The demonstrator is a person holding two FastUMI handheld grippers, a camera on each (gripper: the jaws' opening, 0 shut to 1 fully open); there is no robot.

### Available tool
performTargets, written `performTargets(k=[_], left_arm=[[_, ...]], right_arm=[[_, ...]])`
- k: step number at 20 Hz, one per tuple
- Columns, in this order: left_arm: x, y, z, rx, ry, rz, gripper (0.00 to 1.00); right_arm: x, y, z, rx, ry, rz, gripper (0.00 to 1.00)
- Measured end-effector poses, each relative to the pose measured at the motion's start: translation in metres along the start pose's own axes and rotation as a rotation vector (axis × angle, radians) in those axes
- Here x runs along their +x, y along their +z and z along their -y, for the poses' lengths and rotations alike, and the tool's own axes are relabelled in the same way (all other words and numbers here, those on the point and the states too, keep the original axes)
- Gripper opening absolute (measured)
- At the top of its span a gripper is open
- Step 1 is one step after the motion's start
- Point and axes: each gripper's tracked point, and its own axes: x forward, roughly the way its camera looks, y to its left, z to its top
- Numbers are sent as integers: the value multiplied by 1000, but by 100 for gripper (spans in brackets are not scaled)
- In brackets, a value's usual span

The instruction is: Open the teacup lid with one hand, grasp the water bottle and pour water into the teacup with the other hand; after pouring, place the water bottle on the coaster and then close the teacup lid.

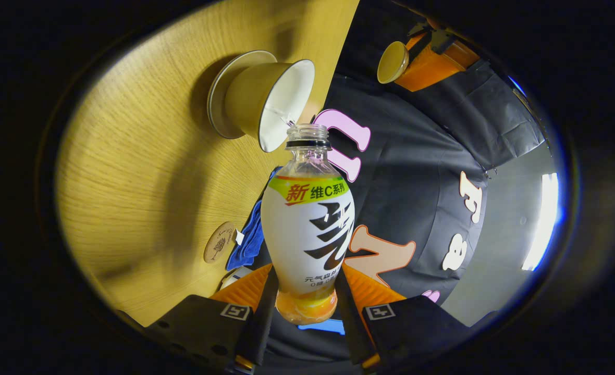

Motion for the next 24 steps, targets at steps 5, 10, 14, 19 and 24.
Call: performTargets(k=[5, 10, 14, 19, 24], left_arm=[[1, -3, 1, -4, -4, -7, 24], [2, -5, 3, -8, -10, -14, 24], [1, -3, 3, -2, -9, -7, 22], [0, -2, 4, 1, -10, -3, 22], [0, 0, 4, 2, -10, 0, 22]], right_arm=[[0, 0, 3, -7, 2, 2, 64], [-3, 0, -5, 46, 29, -5, 65], [-1, 1, -15, 190, 70, -6, 65], [-4, 16, -36, 351, 140, -28, 65], [-4, 15, -40, 440, 171, -48, 65]])
